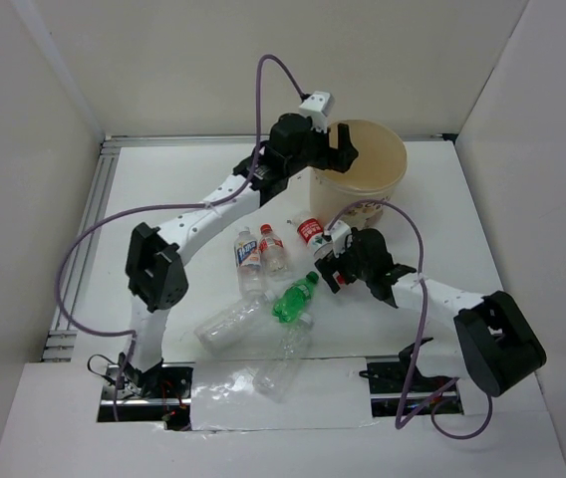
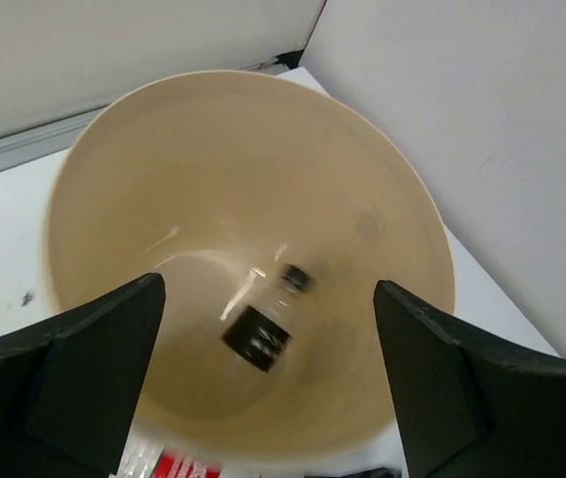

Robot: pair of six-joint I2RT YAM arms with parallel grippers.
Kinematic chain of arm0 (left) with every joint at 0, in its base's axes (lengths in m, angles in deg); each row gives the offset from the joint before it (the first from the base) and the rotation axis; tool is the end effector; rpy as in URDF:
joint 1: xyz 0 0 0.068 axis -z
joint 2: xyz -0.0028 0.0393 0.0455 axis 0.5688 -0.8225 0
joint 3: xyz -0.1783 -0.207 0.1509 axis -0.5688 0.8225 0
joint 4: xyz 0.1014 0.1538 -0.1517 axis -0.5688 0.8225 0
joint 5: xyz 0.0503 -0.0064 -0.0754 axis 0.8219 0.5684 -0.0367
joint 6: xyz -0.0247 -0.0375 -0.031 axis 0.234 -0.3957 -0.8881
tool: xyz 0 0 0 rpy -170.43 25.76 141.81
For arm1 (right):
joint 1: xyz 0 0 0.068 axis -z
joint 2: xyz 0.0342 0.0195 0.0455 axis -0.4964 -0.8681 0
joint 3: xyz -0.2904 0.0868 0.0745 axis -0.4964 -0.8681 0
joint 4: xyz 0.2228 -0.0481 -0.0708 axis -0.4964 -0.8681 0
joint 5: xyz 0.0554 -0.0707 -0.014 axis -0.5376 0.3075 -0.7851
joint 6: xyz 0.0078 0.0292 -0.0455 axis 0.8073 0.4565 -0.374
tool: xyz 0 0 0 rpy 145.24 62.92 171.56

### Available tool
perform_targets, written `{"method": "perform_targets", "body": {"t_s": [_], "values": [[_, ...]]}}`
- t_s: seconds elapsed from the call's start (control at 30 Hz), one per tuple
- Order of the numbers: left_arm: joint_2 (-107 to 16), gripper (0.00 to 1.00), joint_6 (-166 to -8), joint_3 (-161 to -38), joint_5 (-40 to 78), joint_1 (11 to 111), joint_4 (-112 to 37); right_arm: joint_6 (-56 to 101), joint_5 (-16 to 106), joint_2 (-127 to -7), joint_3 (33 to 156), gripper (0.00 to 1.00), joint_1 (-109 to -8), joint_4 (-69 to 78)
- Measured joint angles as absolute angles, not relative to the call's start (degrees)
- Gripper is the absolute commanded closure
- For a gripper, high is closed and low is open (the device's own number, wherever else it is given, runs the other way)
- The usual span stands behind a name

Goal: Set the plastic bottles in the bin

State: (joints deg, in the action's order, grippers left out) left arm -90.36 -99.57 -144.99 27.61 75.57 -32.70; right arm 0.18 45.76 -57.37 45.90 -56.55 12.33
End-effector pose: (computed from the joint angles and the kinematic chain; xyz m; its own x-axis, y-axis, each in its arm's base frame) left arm 0.3821 -0.3308 0.4193 -0.3222 -0.2592 -0.9105 0.5687 0.7159 -0.4050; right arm 0.1855 0.0988 0.2227 -0.3771 -0.4917 -0.7849 -0.6618 0.7359 -0.1431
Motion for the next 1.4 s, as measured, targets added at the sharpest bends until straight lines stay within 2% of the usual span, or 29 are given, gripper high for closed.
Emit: {"method": "perform_targets", "body": {"t_s": [0.07, 0.17, 0.33, 0.37, 0.5, 0.53, 0.67, 0.9, 1.03, 1.2, 1.4], "values": [[-85.6, 0.01, -99.1, -140.2, 28.6, 75.6, -32.0, -0.5, 45.9, -58.3, 45.9, 0.01, -56.6, 12.9], [-72.8, 0.01, -97.9, -126.3, 30.5, 75.6, -30.0, -1.7, 45.5, -59.9, 45.9, 0.12, -56.6, 13.6], [-47.5, 0.01, -98.1, -99.0, 33.1, 75.9, -24.5, -5.8, 41.7, -62.1, 45.9, 0.52, -56.5, 13.9], [-43.7, 0.01, -98.4, -94.7, 33.5, 76.1, -22.8, -6.8, 40.8, -62.3, 45.9, 0.65, -56.5, 13.8], [-34.5, 0.01, -100.4, -82.4, 35.1, 78.2, -16.1, -10.2, 37.0, -62.4, 46.6, 0.86, -56.2, 10.7], [-33.8, 0.01, -101.3, -80.9, 35.3, 78.7, -14.3, -10.7, 36.5, -62.4, 47.5, 0.88, -55.8, 10.0], [-33.5, 0.01, -103.0, -79.2, 34.9, 81.1, -7.9, -13.7, 31.1, -60.8, 53.7, 0.91, -53.9, -1.5], [-34.1, 0.00, -104.3, -79.2, 34.8, 86.2, -1.0, -16.1, 22.5, -47.6, 66.9, 0.92, -51.6, -14.5], [-36.8, 0.00, -105.7, -79.2, 36.0, 87.2, 2.3, -15.8, 18.3, -44.4, 74.9, 0.92, -51.3, -16.5], [-40.5, 0.00, -107.8, -78.3, 37.7, 87.3, 3.6, -13.0, 19.5, -44.2, 81.2, 0.92, -50.5, -16.2], [-44.5, 0.00, -109.5, -75.5, 38.5, 87.9, 3.8, -12.4, 18.4, -50.3, 86.6, 0.92, -36.6, -12.6]]}}
